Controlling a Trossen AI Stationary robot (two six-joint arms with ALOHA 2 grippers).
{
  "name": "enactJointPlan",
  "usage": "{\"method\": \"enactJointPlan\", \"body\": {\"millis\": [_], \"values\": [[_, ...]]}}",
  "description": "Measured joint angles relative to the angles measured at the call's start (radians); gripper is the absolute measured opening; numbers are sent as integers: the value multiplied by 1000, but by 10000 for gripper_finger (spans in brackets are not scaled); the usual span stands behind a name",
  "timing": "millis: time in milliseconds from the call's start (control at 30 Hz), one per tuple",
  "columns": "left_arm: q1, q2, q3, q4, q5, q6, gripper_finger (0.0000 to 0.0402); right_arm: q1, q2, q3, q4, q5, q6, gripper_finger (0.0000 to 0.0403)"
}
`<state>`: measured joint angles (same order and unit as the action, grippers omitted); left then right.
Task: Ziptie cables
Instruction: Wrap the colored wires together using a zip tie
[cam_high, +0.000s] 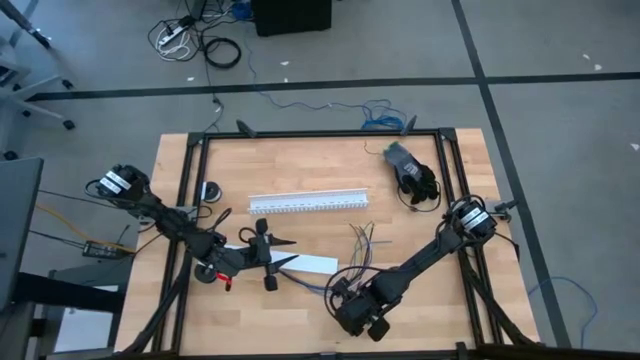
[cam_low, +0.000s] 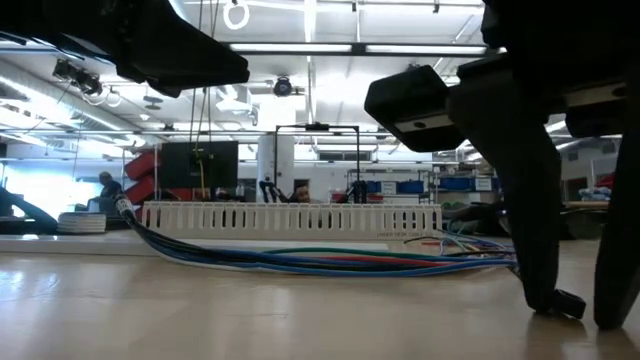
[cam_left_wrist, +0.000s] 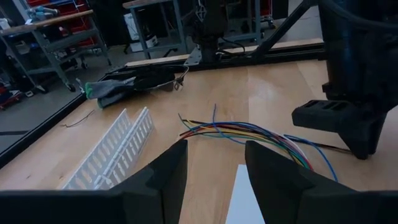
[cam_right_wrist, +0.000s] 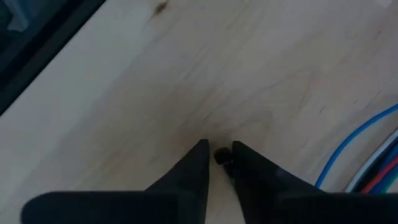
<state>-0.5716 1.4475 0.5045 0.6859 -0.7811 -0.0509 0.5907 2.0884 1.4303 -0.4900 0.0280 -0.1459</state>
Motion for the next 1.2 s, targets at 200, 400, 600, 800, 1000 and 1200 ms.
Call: {"method": "enactJointPlan", "body": {"millis": [200, 400, 600, 800, 1000, 1200], "values": [[0, 0, 0, -1, 0, -2, 156, -3, 0, 0, -1, -3, 13, 19], [0, 0, 0, -1, 0, -2, 156, -9, 2, 11, -4, 3, 15, 3], [0, 0, 0, -4, 0, -2, 156, -10, 6, 60, -24, 21, 14, 0], [0, 0, 0, -8, 0, -2, 156, -10, 6, 120, -89, 27, 16, 0], [0, 0, 0, -11, 0, -5, 156, -9, 5, 171, -189, 38, 43, 1], [0, 0, 0, -9, 0, -5, 156, -14, 5, 171, -195, 29, 12, 20]]}}
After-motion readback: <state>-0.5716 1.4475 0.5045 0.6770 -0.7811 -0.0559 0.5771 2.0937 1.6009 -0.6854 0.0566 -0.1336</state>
